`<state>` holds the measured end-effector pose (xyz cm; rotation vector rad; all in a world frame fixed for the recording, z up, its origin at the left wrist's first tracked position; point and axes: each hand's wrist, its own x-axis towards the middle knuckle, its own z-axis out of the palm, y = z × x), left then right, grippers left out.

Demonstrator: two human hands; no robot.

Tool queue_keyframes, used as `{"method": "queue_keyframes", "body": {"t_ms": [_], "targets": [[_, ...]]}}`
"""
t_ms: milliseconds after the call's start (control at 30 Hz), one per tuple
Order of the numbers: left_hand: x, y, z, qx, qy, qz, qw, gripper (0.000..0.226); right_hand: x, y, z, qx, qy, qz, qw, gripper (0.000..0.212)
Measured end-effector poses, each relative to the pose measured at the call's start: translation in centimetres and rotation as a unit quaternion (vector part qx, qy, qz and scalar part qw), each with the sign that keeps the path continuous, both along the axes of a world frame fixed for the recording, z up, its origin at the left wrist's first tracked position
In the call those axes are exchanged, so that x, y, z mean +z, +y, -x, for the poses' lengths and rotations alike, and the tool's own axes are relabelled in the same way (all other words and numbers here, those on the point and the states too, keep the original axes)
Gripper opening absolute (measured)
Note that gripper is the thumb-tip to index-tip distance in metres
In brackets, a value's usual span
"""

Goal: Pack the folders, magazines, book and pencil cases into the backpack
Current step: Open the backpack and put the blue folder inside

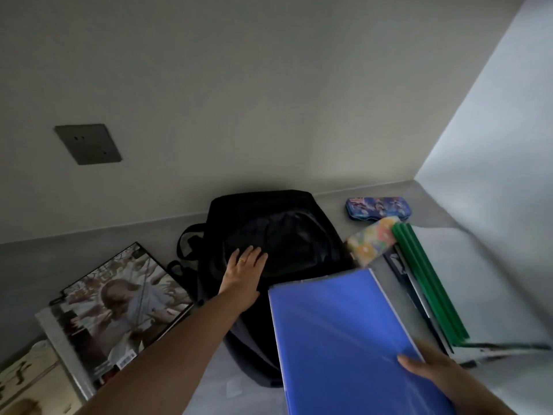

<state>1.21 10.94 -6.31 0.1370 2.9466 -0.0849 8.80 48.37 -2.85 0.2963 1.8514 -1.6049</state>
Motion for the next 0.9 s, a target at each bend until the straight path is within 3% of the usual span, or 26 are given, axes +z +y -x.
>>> {"method": "queue_keyframes", "body": {"t_ms": [67, 100, 200, 333, 400, 467, 567, 667, 833, 900], "targets": [[-0.6, -0.1, 0.8, -0.014, -0.001, 0.018, 1.0, 0.086, -0.3, 0.1, 0.0, 0.027, -0.004, 0.007, 1.0, 0.083], [-0.9, -0.2, 1.1, -0.022, 0.002, 0.023, 0.999, 0.083, -0.1, -0.2, 0.1, 0.036, -0.003, 0.0, 0.999, 0.086], [-1.5, -0.3, 1.8, -0.061, 0.012, 0.038, 0.997, 0.075, -0.3, -0.7, 0.5, 0.06, -0.028, 0.014, 0.998, 0.057], [-2.5, -0.3, 2.2, -0.107, 0.035, 0.076, 0.991, 0.071, -1.0, -1.1, 1.5, 0.101, -0.027, -0.019, 0.994, 0.072], [-2.7, -0.2, 2.6, -0.123, 0.023, 0.096, 0.987, 0.065, -1.4, -1.6, 2.1, 0.111, -0.055, -0.009, 0.992, 0.056], [-2.6, 0.0, 3.1, -0.143, 0.004, 0.113, 0.983, 0.052, -1.8, -2.2, 2.4, 0.121, -0.07, -0.009, 0.99, 0.052], [-1.6, 0.1, 4.0, -0.162, -0.017, 0.11, 0.98, 0.026, -2.6, -2.8, 3.0, 0.136, -0.087, -0.021, 0.987, 0.062], [-0.4, -0.1, 4.8, -0.138, -0.028, 0.069, 0.988, 0.03, -3.0, -3.3, 3.5, 0.145, -0.101, -0.03, 0.984, 0.064], [0.6, -0.8, 4.8, -0.113, -0.006, 0.018, 0.993, 0.03, -4.4, -4.1, 4.3, 0.105, -0.042, -0.078, 0.991, 0.066], [0.5, -0.8, 4.6, -0.125, 0.0, 0.029, 0.992, 0.03, -4.9, -4.9, 4.8, 0.075, -0.018, -0.094, 0.993, 0.049]]}}
